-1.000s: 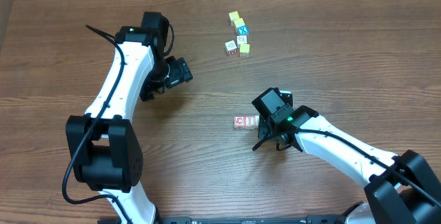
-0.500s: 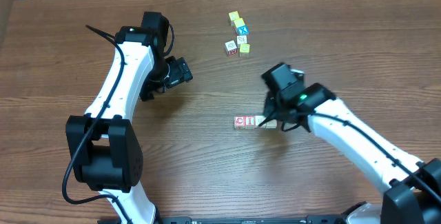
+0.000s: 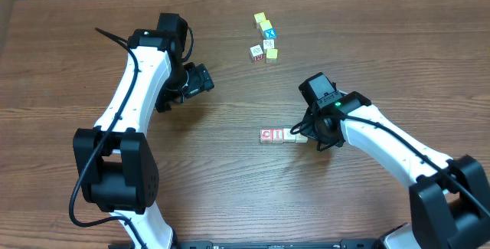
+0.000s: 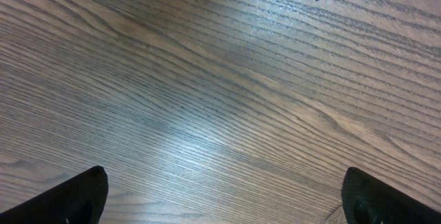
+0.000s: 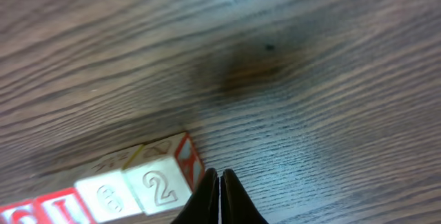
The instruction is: Flip 5 blocks
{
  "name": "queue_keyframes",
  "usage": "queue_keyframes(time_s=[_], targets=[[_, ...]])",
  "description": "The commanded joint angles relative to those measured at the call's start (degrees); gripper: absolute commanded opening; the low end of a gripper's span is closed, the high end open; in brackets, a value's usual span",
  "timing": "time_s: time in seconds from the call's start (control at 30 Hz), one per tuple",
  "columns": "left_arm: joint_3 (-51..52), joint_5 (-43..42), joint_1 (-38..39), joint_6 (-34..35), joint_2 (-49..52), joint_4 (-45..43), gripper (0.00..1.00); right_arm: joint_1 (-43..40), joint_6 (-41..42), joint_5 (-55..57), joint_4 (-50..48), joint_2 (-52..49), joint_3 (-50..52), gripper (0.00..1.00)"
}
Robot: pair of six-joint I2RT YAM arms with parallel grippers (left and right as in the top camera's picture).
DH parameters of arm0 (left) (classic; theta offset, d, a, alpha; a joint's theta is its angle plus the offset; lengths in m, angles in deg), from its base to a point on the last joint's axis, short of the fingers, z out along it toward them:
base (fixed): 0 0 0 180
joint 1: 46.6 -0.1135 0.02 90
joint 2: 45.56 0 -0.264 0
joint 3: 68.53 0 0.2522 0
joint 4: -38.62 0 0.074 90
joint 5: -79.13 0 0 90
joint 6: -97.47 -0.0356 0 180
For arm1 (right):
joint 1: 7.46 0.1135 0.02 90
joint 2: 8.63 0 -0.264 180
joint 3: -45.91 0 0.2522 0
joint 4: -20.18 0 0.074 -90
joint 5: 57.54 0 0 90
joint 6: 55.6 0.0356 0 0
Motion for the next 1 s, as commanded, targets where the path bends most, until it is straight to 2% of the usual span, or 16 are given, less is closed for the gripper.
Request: queue_keyframes(time_s=[0.0, 0.47, 0.97], targets=[[-0.3, 0.4, -0.1, -0.7, -0.8, 0.0, 1.0, 0.1, 4.6, -0.3, -0.7, -1.9, 0.3, 0.05], [-0.3, 0.4, -0.1, -0.7, -0.8, 0.0, 1.0, 0.3, 5.9, -8.0, -3.7, -5.5, 0.3, 0.05], [-0.3, 0.4, -0.1, -0.7, -0.8, 0.0, 1.0, 1.5, 5.0, -8.0, -7.1, -5.5, 0.3, 0.06]])
